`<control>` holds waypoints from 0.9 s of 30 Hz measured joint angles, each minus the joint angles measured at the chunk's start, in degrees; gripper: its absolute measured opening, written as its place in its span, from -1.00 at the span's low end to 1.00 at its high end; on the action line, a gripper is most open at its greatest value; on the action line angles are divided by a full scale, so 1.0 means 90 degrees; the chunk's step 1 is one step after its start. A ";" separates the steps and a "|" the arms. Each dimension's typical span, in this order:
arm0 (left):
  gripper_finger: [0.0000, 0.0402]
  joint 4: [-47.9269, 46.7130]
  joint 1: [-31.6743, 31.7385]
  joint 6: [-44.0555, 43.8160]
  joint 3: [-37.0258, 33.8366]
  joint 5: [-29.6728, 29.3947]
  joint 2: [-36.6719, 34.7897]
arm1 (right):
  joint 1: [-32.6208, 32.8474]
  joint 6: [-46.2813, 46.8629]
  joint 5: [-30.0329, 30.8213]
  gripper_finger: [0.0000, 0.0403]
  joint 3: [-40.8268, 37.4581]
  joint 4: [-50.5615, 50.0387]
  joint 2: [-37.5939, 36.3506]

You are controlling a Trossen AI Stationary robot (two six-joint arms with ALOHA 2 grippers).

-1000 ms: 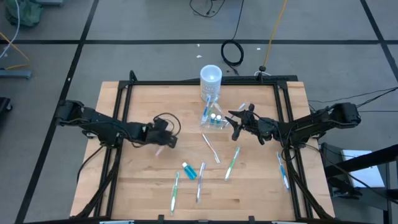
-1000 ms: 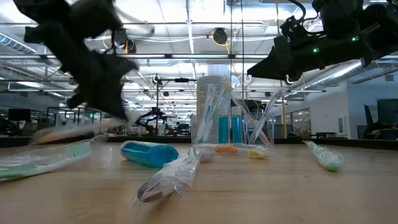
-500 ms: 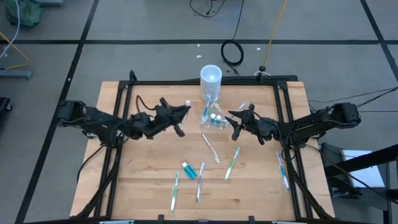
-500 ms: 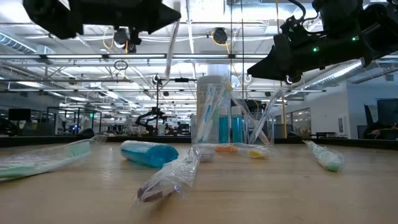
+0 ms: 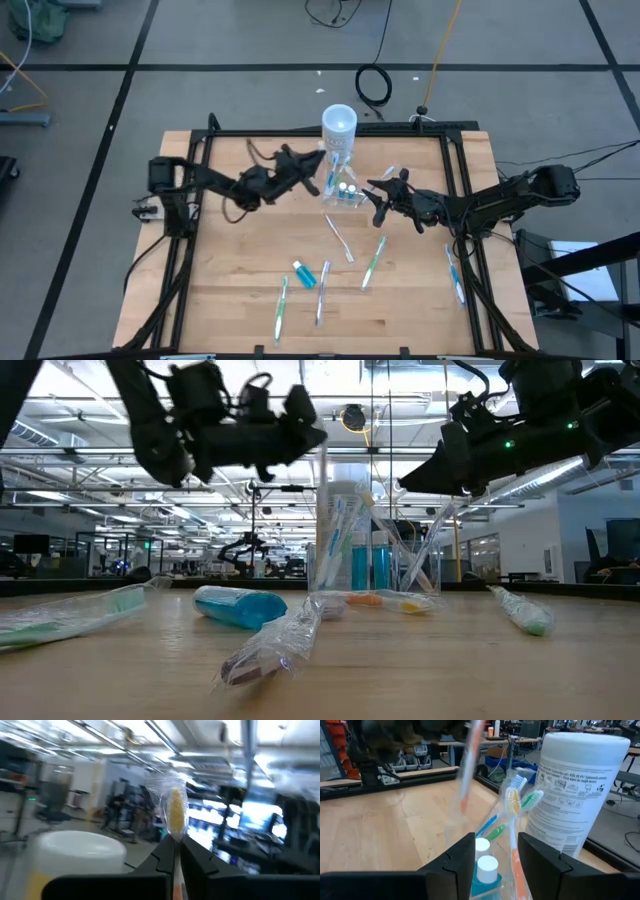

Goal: Pick & Place toothbrushing station
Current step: Put the left orange toothbrush into the transparent organizer

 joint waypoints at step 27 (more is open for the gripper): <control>-0.67 -0.2493 0.0072 0.0269 0.0497 0.0148 0.0732 | 0.0001 0.0094 -0.0005 -0.31 0.0000 -0.0401 0.0000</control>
